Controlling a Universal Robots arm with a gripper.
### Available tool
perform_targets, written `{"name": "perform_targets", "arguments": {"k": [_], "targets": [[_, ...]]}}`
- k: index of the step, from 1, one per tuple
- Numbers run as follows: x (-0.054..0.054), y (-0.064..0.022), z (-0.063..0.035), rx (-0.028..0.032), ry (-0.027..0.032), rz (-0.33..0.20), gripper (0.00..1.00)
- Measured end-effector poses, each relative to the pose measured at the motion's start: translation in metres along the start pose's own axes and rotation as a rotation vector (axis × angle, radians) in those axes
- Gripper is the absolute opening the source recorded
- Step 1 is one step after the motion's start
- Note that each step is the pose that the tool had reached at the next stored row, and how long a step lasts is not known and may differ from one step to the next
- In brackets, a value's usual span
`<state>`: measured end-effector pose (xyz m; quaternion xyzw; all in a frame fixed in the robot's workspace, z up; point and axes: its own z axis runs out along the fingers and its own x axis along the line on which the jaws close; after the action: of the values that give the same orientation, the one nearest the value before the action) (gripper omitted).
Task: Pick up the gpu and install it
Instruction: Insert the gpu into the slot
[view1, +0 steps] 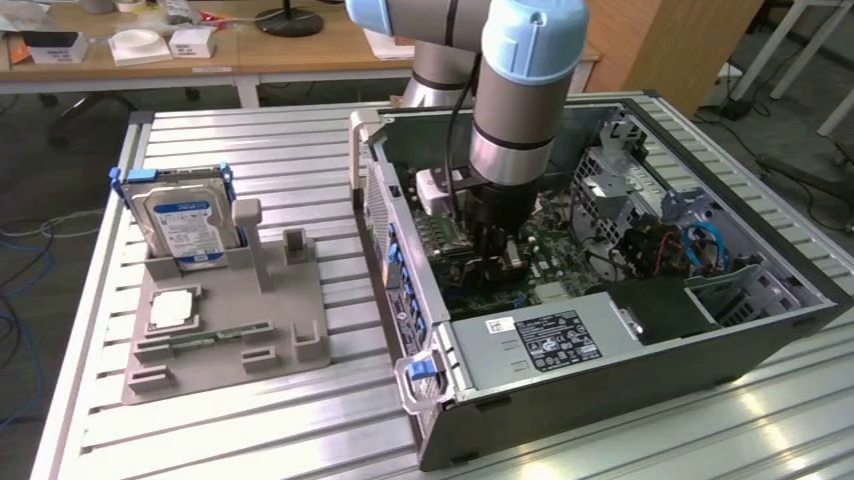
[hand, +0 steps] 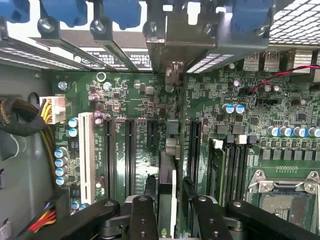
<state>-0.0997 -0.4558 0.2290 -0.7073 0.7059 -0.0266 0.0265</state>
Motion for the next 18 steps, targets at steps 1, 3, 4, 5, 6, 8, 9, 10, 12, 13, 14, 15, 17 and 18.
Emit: {"name": "perform_targets", "arguments": {"k": [1,3,4,5,6,8,9,10,12,13,14,15,17,18], "targets": [[0.0,-0.0001,-0.0017,0.0001,0.0,0.0,0.34],[0.0,-0.0005,-0.0058,0.0011,0.0,0.0,0.34],[0.0,-0.0007,-0.0082,0.0019,0.0,0.0,0.34],[0.0,-0.0009,-0.011,0.0025,0.0001,0.0,0.34],[0.0,-0.001,-0.0138,0.0033,0.0,0.0,0.34],[0.0,-0.0015,-0.0199,0.0044,0.0001,0.0,0.34],[0.0,-0.0017,-0.0232,0.0049,0.0002,0.0,0.34],[0.0,-0.0019,-0.0263,0.0056,0.0001,0.0,0.34],[0.0,-0.0024,-0.0325,0.0069,0.0001,0.0,0.34],[0.0,-0.0027,-0.0359,0.0078,0.0001,0.0,0.34],[0.0,-0.0029,-0.0385,0.0087,0.0001,0.0,0.34],[0.0,-0.003,-0.0409,0.0094,0.0003,0.0,0.34],[0.0,-0.0035,-0.0462,0.0108,0.0001,0.0,0.34],[0.0,-0.0035,-0.0476,0.0108,0.0002,0.0,0.34]]}}
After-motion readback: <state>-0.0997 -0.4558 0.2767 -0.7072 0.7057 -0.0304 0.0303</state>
